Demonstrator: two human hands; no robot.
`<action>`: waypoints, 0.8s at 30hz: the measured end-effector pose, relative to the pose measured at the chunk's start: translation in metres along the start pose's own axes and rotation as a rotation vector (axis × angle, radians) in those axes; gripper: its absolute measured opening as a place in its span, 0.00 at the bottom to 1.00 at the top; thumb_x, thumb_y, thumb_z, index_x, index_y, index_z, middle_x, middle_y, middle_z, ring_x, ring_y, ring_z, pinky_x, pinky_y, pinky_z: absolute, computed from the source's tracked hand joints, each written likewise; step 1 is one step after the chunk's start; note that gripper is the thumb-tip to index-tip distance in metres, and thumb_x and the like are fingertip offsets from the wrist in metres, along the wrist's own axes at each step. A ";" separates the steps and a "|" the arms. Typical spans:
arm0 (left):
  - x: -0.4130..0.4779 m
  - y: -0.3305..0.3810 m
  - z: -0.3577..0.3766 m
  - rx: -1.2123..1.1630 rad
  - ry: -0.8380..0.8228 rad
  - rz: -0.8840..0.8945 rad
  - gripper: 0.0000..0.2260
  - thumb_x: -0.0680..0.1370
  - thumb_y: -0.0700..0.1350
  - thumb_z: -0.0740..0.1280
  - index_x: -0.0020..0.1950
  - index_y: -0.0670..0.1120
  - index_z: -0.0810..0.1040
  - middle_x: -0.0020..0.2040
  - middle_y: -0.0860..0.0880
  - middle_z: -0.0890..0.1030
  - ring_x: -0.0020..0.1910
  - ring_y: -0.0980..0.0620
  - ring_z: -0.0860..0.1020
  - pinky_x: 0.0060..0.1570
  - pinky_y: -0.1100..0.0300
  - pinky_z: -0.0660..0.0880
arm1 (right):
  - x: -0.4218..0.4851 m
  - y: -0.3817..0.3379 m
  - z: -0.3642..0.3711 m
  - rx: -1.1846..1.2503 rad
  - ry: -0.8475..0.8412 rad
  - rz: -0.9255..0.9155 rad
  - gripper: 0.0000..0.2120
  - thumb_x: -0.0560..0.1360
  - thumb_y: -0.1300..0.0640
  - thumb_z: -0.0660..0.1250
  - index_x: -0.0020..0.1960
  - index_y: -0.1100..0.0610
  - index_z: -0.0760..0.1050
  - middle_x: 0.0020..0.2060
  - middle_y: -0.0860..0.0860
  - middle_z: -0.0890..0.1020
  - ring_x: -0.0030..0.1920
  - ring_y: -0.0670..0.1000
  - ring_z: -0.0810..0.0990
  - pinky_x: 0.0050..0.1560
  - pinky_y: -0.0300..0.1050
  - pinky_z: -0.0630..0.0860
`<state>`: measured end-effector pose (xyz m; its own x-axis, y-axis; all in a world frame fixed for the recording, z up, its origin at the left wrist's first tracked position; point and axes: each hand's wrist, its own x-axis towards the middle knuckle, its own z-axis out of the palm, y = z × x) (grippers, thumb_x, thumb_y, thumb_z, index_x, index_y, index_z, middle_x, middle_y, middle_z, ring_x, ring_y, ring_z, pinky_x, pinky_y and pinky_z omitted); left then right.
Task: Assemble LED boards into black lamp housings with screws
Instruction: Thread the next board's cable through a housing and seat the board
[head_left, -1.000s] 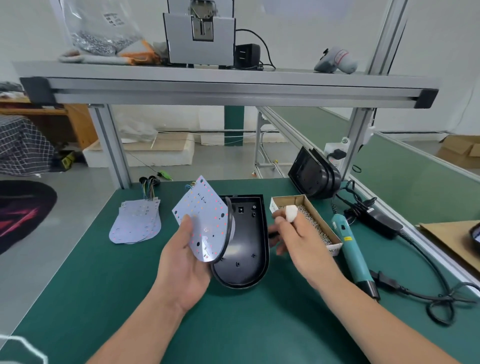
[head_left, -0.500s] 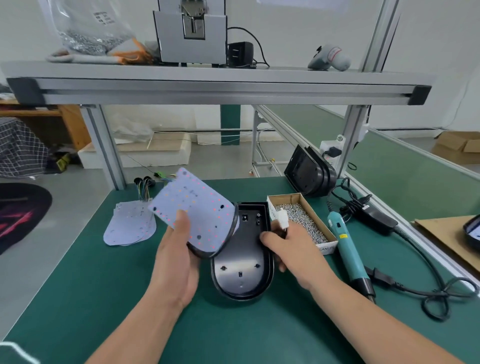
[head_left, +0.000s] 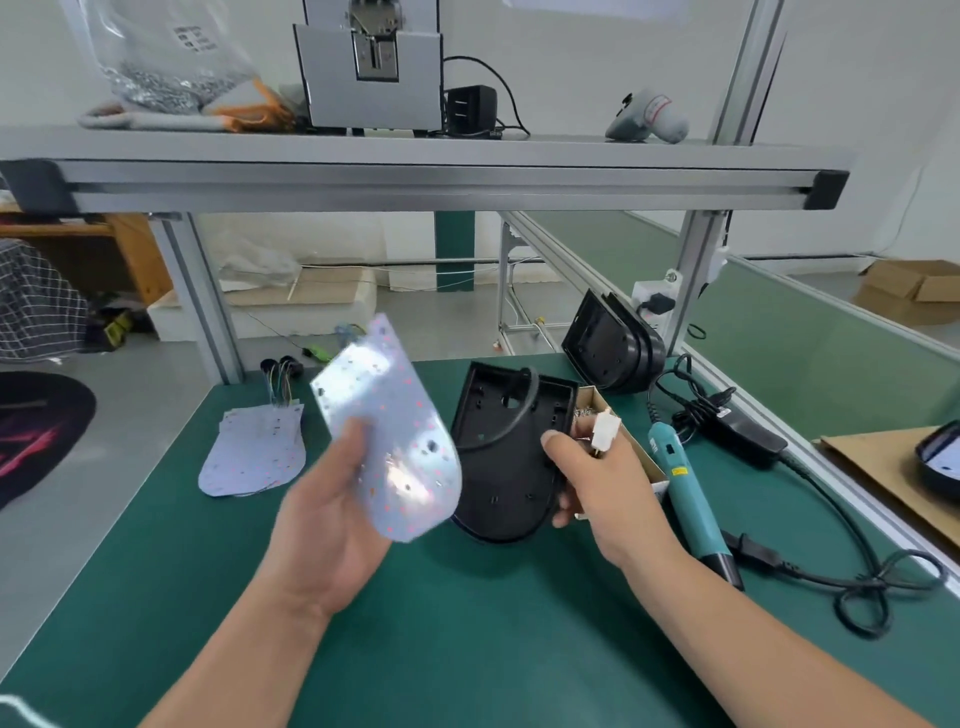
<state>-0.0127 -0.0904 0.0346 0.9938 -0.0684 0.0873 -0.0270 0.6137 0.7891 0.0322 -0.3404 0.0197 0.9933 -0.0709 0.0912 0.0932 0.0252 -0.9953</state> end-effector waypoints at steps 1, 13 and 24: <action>-0.003 -0.004 0.004 0.033 -0.031 -0.034 0.23 0.77 0.56 0.74 0.70 0.49 0.83 0.71 0.46 0.81 0.69 0.47 0.81 0.60 0.52 0.82 | -0.001 0.000 0.000 0.016 -0.006 0.003 0.17 0.76 0.50 0.72 0.51 0.62 0.71 0.35 0.56 0.74 0.25 0.54 0.72 0.25 0.47 0.76; -0.012 -0.024 0.013 0.313 -0.131 -0.254 0.19 0.82 0.53 0.66 0.68 0.45 0.84 0.68 0.40 0.83 0.68 0.39 0.81 0.64 0.48 0.81 | -0.006 -0.004 0.010 0.150 -0.086 0.038 0.25 0.84 0.41 0.64 0.51 0.66 0.74 0.36 0.61 0.79 0.23 0.55 0.69 0.23 0.43 0.68; -0.015 -0.010 0.012 0.184 -0.194 -0.279 0.33 0.70 0.60 0.81 0.68 0.42 0.82 0.64 0.38 0.84 0.58 0.40 0.85 0.54 0.47 0.82 | -0.011 -0.019 0.015 -0.010 -0.084 -0.203 0.13 0.81 0.59 0.63 0.60 0.51 0.82 0.53 0.43 0.86 0.59 0.51 0.83 0.62 0.56 0.80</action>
<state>-0.0289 -0.1052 0.0330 0.9272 -0.3716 -0.0469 0.2055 0.4001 0.8932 0.0206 -0.3249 0.0384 0.9564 0.0103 0.2919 0.2918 0.0085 -0.9564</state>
